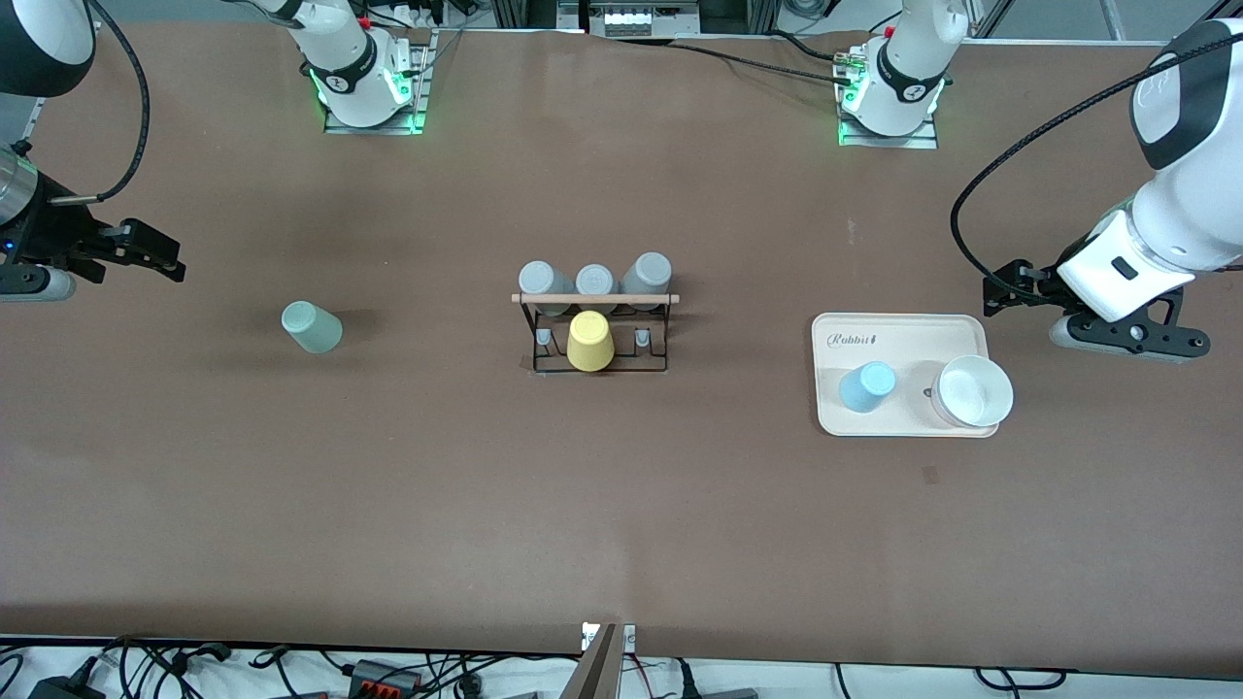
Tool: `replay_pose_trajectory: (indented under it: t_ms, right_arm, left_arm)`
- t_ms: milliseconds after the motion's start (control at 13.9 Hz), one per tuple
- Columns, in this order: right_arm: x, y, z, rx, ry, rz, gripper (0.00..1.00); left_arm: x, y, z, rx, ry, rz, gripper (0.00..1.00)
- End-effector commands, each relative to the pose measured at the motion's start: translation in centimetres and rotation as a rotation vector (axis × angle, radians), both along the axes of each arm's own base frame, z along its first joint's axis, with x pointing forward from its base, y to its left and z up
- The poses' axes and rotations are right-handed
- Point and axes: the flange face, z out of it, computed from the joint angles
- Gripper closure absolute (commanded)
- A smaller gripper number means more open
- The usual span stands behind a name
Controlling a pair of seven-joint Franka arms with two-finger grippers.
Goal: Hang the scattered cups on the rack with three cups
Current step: 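Move the left gripper down over the light blue cup on the tray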
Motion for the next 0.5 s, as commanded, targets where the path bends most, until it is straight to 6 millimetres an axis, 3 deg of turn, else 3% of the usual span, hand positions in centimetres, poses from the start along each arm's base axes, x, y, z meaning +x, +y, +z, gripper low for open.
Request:
replay_pose_trajectory:
  t_ms: [0, 432]
  right_arm:
    - [-0.7, 0.1, 0.6, -0.002, -0.002, 0.022, 0.0]
    - [-0.5, 0.4, 0.5, 0.001, -0.004, 0.024, 0.0]
  left_arm:
    - [0.2, 0.5, 0.2, -0.013, -0.002, -0.007, 0.0]
    - [0.6, -0.6, -0.7, -0.017, -0.003, -0.023, 0.0]
